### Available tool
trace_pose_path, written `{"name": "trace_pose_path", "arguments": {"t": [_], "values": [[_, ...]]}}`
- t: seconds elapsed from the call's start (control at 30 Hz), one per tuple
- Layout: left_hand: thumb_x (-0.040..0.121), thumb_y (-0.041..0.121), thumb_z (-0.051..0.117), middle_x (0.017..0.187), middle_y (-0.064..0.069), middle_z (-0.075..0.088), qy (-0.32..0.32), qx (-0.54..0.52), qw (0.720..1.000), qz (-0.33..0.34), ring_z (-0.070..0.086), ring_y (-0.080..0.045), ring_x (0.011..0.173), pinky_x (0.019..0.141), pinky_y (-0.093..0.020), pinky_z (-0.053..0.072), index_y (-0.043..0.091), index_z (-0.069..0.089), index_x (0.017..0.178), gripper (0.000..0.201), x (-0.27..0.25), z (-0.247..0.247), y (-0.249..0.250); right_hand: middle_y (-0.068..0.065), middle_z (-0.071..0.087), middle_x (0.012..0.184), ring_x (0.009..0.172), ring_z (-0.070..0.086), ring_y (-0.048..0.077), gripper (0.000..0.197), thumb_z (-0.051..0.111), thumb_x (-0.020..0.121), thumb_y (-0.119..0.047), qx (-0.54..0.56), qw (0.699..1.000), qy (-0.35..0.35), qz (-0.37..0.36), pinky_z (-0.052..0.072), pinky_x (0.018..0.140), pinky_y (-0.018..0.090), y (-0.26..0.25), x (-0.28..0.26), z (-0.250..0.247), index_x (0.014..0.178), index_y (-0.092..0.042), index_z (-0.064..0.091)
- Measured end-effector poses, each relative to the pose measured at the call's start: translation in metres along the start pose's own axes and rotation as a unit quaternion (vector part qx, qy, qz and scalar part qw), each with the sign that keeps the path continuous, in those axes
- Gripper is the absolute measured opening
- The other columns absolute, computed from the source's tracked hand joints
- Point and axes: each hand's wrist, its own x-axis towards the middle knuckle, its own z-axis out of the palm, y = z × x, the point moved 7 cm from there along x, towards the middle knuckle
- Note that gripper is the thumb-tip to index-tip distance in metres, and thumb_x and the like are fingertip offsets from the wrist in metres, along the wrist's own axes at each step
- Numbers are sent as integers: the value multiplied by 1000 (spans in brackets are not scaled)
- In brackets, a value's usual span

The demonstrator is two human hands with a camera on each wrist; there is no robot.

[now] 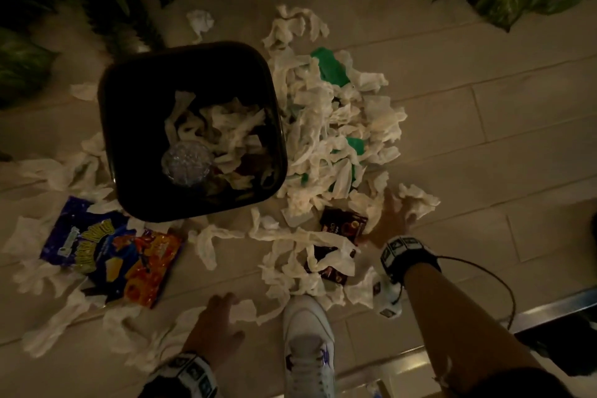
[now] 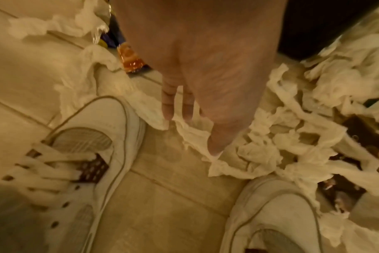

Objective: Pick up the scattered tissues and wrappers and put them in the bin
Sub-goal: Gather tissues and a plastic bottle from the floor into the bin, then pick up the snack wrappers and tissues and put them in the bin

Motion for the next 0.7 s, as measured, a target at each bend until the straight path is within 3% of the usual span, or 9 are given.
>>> {"name": "trace_pose_path", "arguments": {"t": [0.1, 0.17, 0.23, 0.3, 0.37, 0.43, 0.5, 0.6, 0.7], "values": [[75, 26, 68, 124, 1, 38, 14, 11, 1000, 15, 49, -20, 113, 97, -34, 43, 28, 40, 125, 58, 15, 18, -1, 15, 27, 148, 131, 30, 39, 85, 81, 65, -32, 1, 997, 56, -52, 36, 100, 48, 15, 5, -3, 136, -24, 35], [76, 28, 67, 131, 1, 37, 19, 33, 999, 30, 46, -21, 117, 97, -35, 43, 28, 37, 130, 62, 21, 30, 0, 17, 60, 114, 104, 55, 33, 37, 68, 79, -19, 70, 988, 100, -96, 39, 78, 33, 22, -4, -15, 112, -9, 57], [77, 30, 65, 132, 1, 36, 36, 70, 996, 32, 45, -23, 117, 95, -37, 45, 30, 39, 131, 60, 27, 37, 2, 12, 61, 82, 78, 57, 27, 10, 59, 80, -4, 140, 973, 146, -107, 36, 67, 29, 35, -23, -28, 90, -7, 60], [78, 27, 64, 130, -1, 38, 54, 99, 993, 40, 45, -26, 116, 93, -38, 46, 30, 43, 128, 54, 34, 39, 5, 7, 55, 69, 69, 53, 27, 14, 56, 77, 2, 178, 962, 184, -91, 36, 62, 30, 53, -44, -36, 79, -12, 54], [81, 21, 62, 132, -7, 42, 55, 108, 990, 73, 46, -32, 120, 96, -38, 45, 23, 53, 121, 42, 41, 41, 6, 2, 54, 68, 71, 54, 28, 17, 54, 78, 3, 219, 954, 196, -65, 41, 62, 33, 74, -62, -30, 80, -14, 53], [85, 18, 57, 128, -15, 50, 52, 87, 989, 107, 50, -35, 119, 99, -38, 45, 14, 63, 111, 27, 43, 39, 8, 6, 58, 76, 77, 57, 31, 22, 53, 78, 6, 236, 949, 200, -59, 47, 65, 40, 95, -77, -10, 90, -13, 53], [89, 27, 46, 120, -15, 54, 62, 49, 990, 121, 54, -33, 111, 96, -38, 46, 12, 62, 111, 31, 44, 27, 10, 13, 59, 92, 87, 58, 35, 27, 52, 81, 3, 201, 962, 178, -49, 47, 72, 41, 103, -94, 20, 105, -11, 51], [87, 32, 35, 108, -11, 51, 150, 17, 974, 170, 56, -27, 94, 83, -36, 49, 11, 55, 103, 33, 42, -15, 26, 19, 45, 117, 100, 52, 37, 67, 68, 77, -9, 159, 982, 91, -46, 47, 84, 43, 93, -112, 79, 134, -14, 34], [86, 26, 34, 102, -6, 44, 234, -9, 938, 256, 49, -18, 84, 76, -29, 44, 13, 51, 97, 24, 33, -60, 61, 12, 32, 121, 97, 44, 28, 104, 87, 57, -27, 161, 986, 41, -22, 48, 86, 41, 81, -110, 120, 139, -16, 23]]}}
